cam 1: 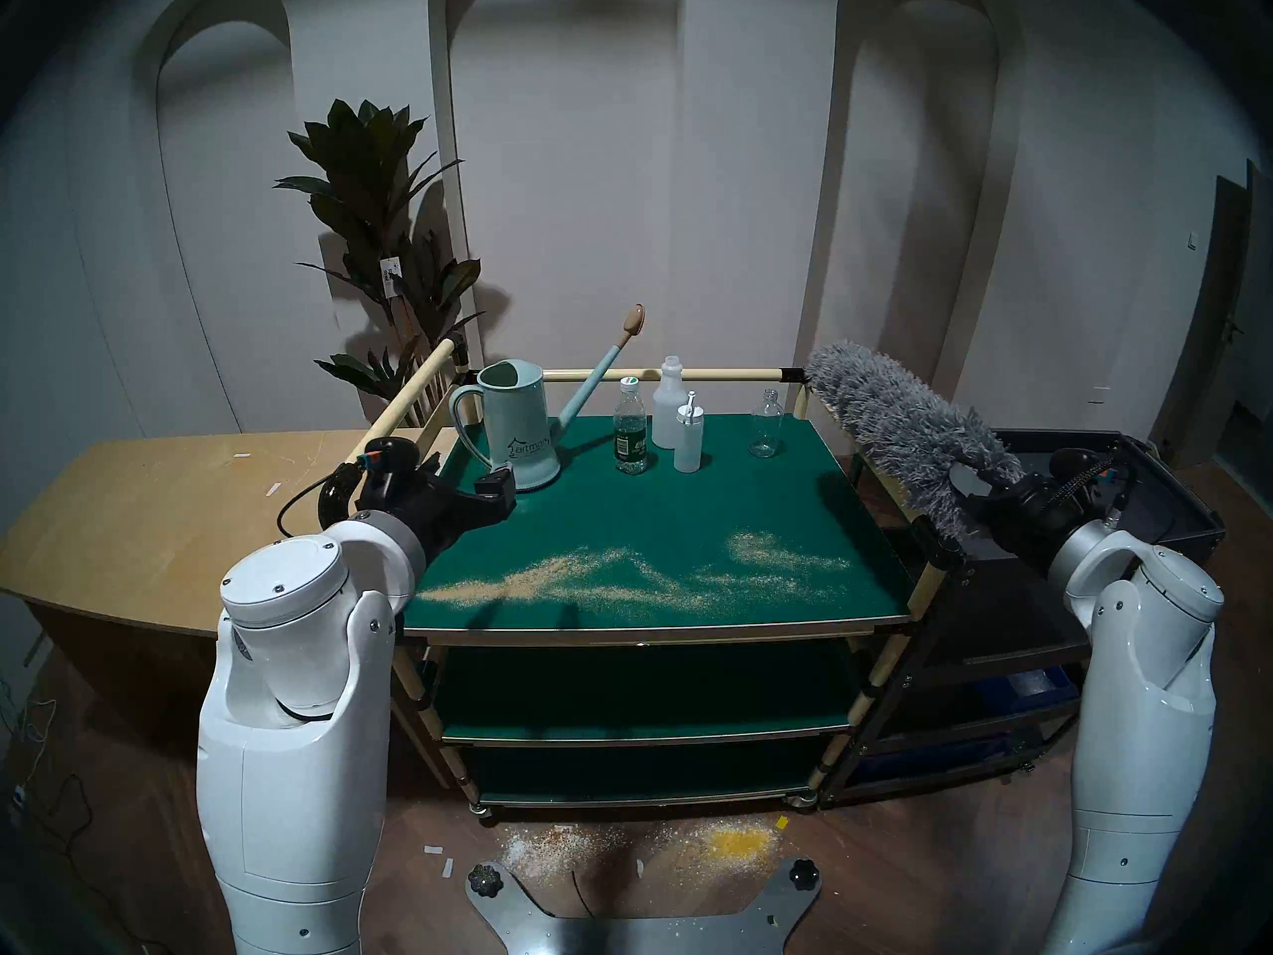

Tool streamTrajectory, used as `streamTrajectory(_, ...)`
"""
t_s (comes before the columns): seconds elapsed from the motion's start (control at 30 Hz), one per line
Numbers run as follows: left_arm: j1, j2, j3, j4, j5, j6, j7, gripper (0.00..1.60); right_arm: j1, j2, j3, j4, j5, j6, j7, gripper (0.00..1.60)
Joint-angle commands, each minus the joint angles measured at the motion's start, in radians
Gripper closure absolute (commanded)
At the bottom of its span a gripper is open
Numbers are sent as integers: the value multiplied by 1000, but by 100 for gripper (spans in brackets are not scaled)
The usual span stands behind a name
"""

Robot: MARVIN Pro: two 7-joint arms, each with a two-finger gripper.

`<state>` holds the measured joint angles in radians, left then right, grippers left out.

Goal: Dust the shelf with the duster

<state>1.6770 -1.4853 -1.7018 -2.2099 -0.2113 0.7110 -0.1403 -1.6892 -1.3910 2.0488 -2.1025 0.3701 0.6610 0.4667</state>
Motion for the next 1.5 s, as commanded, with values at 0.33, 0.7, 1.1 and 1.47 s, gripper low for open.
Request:
streamTrajectory(0.33,53,-7,-70,-30,-30,-92,-29,0,-146,-60,-184,74,-275,-263,-88,160)
streamTrajectory(0.7,64,-13,-89,-13,-35,-129,-35,0,-144,-61,-184,159,-354,-428,-140,160)
streamTrajectory(1.1,53,-14,-86,11,-37,-134,-38,0,-151,-46,-168,251,-394,-568,-163,160)
streamTrajectory(1.47,47,-16,-80,21,-35,-126,-35,0,-145,-29,-177,334,-435,-576,-169,160)
